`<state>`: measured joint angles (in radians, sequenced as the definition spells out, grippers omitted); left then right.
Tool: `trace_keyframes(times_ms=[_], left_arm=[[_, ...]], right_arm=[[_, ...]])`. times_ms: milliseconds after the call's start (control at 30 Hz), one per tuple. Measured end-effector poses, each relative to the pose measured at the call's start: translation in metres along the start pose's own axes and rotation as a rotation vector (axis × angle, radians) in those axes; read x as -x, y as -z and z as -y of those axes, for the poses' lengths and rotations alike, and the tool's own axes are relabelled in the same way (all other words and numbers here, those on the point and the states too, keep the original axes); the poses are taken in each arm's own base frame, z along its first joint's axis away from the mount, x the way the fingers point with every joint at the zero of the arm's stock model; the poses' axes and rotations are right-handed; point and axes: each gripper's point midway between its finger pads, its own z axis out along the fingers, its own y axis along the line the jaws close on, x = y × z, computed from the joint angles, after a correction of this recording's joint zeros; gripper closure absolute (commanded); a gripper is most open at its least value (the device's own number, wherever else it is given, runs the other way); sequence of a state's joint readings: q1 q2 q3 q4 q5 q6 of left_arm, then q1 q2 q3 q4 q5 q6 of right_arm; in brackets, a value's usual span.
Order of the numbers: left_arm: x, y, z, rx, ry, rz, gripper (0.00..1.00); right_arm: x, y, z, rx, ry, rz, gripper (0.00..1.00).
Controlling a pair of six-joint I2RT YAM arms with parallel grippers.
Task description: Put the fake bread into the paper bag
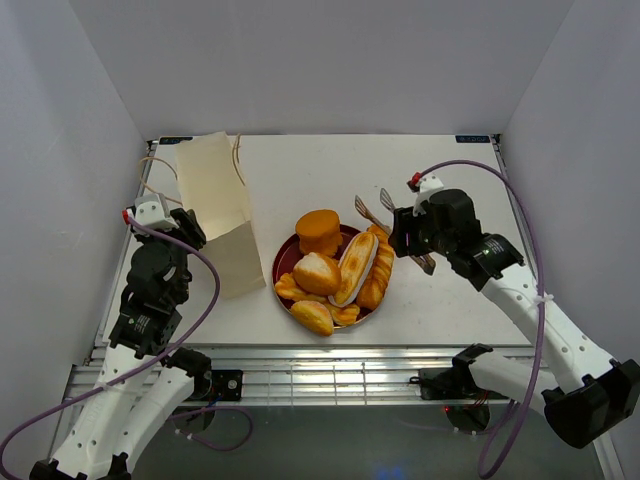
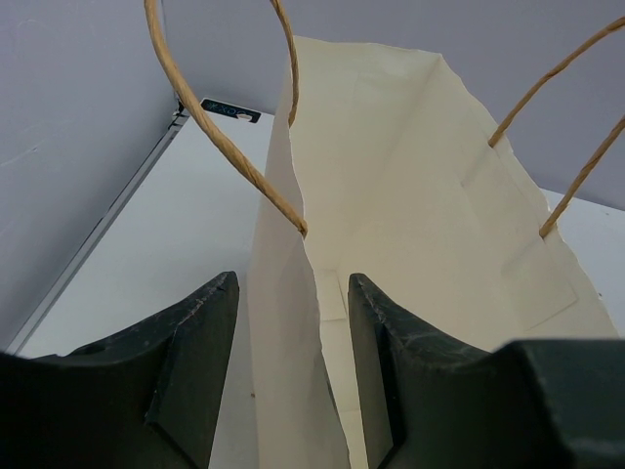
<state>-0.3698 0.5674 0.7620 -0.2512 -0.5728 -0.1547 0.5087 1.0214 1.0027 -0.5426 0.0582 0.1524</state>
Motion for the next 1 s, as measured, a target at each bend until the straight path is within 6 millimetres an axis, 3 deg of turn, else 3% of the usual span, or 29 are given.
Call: trace_keyframes(times_ms=[233,433,667,1000], left_arm=[[0.0,0.0,0.0,0.0,0.001,0.001,0.41],[0.0,0.0,0.0,-0.001,0.001,0.002,0.41],[0.0,0.0,0.002,-0.006,0.002,0.002,0.41],[0.0,0.0,0.003,-0.012,0.001,0.0,0.41]], right_arm=[[-0.01,-0.006,-0.035,0.134,0.024,-0.055,0.41],[-0.014,-0.017,-0.053,0.179,-0.006,-0.091,0.42],[-0.009,-0.028,-0.061,0.186,-0.071,-0.081,0.41],[-0.009,-0.047,-0.056,0.133,-0.128,-0.087,0.41]])
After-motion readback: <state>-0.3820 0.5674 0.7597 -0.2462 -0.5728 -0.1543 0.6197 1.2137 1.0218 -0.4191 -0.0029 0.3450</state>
